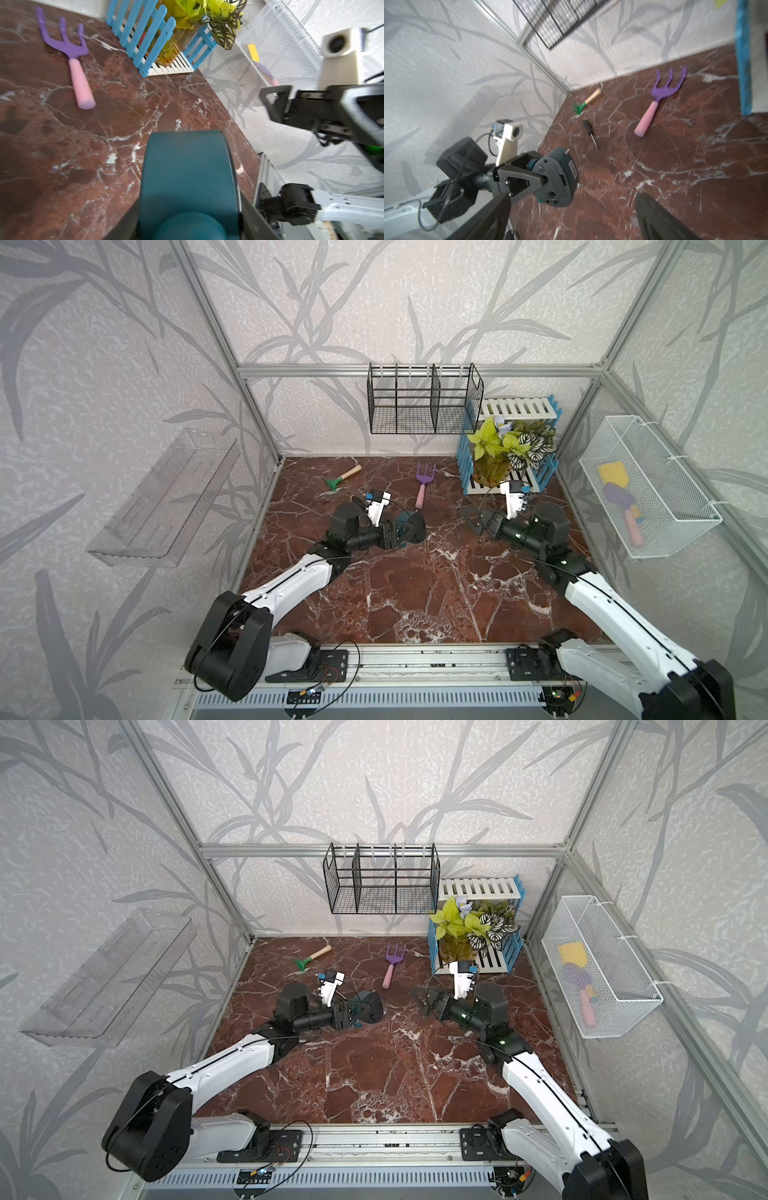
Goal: Remove the battery from the alarm
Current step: Pick up the alarm from the center of the board, then remove the cover from the alarm.
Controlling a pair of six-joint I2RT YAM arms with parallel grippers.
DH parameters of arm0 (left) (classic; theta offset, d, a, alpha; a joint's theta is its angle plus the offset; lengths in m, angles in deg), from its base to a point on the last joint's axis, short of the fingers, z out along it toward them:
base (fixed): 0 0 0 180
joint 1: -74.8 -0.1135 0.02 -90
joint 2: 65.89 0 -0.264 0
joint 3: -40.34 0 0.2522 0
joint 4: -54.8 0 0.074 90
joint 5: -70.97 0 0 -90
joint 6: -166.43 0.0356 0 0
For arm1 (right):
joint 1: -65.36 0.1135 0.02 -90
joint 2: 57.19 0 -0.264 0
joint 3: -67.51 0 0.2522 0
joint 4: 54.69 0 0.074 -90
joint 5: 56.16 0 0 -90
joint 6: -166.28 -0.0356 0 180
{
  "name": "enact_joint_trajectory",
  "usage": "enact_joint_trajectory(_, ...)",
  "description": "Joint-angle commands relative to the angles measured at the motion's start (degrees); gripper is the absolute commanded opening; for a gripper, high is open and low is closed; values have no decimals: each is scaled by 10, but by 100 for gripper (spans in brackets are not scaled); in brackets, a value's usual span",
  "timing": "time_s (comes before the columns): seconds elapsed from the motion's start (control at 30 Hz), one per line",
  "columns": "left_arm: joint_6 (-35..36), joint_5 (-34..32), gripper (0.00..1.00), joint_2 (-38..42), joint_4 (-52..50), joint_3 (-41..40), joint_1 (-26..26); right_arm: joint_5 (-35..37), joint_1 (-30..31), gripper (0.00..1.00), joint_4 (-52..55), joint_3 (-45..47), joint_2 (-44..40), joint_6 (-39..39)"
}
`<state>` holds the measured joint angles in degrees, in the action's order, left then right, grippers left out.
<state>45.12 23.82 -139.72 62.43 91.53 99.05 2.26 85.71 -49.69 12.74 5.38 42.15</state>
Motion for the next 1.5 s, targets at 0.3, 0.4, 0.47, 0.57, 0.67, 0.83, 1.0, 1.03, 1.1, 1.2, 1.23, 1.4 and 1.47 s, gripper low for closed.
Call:
enact_joint_trajectory(0.3, -82, 86, 20, -26, 78, 10, -2, -56, 72, 58, 105, -106, 126, 91)
enact_joint_trajectory(0.4, -93, 87, 20, -29, 93, 9, -3, -45, 72, 48, 131, -111, 131, 103)
enact_joint_trajectory(0.47, -99, 89, 19, -31, 102, 9, -3, -40, 72, 43, 143, -115, 135, 107)
enact_joint_trajectory(0.57, -106, 94, 19, -33, 111, 10, -3, -42, 72, 40, 159, -121, 143, 115)
enact_joint_trajectory(0.67, -113, 103, 19, -38, 118, 13, -3, -41, 76, 40, 162, -124, 145, 122)
enact_joint_trajectory(0.83, -108, 114, 18, -42, 110, 16, -3, -52, 77, 40, 150, -127, 146, 114)
enact_joint_trajectory(1.0, -101, 116, 18, -43, 96, 17, -3, -61, 78, 40, 123, -117, 138, 111)
enact_joint_trajectory(1.03, -102, 117, 18, -43, 97, 17, -2, -58, 78, 40, 127, -119, 141, 111)
enact_joint_trajectory(1.1, -102, 119, 18, -43, 96, 19, -2, -59, 78, 40, 135, -123, 147, 113)
enact_joint_trajectory(1.2, -103, 128, 18, -45, 96, 22, -2, -39, 81, 38, 152, -133, 157, 119)
enact_joint_trajectory(1.23, -103, 130, 18, -46, 97, 23, -2, -29, 82, 37, 168, -140, 159, 126)
enact_joint_trajectory(1.4, -118, 139, 17, -45, 113, 30, -1, 80, 121, 30, 275, -188, 180, 192)
enact_joint_trajectory(1.47, -123, 140, 17, -45, 118, 35, 0, 122, 136, 28, 310, -203, 196, 199)
